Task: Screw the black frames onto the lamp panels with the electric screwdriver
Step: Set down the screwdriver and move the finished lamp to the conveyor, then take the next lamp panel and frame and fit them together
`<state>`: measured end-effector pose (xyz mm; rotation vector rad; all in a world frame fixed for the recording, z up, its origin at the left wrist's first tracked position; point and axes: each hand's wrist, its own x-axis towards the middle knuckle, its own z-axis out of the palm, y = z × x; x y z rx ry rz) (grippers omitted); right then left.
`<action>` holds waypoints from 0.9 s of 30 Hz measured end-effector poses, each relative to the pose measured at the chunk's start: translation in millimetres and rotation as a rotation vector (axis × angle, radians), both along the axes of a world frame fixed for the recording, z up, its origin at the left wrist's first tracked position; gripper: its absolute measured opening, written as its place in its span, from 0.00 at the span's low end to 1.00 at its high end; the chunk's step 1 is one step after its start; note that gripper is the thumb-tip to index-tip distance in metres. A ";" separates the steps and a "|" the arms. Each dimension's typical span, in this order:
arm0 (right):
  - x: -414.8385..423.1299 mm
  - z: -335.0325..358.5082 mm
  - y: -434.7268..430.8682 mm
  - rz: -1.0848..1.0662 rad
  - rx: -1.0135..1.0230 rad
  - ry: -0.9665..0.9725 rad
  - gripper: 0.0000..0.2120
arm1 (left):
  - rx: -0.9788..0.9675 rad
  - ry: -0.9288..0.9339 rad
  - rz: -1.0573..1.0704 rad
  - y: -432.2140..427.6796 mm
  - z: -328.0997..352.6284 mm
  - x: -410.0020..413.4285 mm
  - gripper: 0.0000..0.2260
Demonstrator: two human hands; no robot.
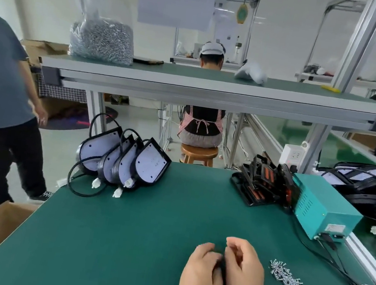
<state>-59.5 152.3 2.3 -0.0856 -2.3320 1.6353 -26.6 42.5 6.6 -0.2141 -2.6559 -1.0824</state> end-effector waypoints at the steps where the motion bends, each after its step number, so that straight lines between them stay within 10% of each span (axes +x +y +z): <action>1: -1.2 -1.2 0.0 -0.001 0.005 0.005 0.13 | 0.035 0.015 0.038 -8.5 3.8 -6.9 0.13; 7: -3.8 -9.4 -5.8 -0.027 -0.042 0.001 0.16 | -0.082 0.131 0.322 -98.0 79.7 -98.0 0.11; 16: -9.6 -10.1 -10.1 -0.086 0.020 0.130 0.19 | -0.512 -0.221 0.603 -172.0 124.4 -202.9 0.21; 27: -16.5 -16.5 -1.2 0.001 0.117 0.104 0.18 | -0.262 -0.347 0.631 -191.8 101.5 -235.9 0.18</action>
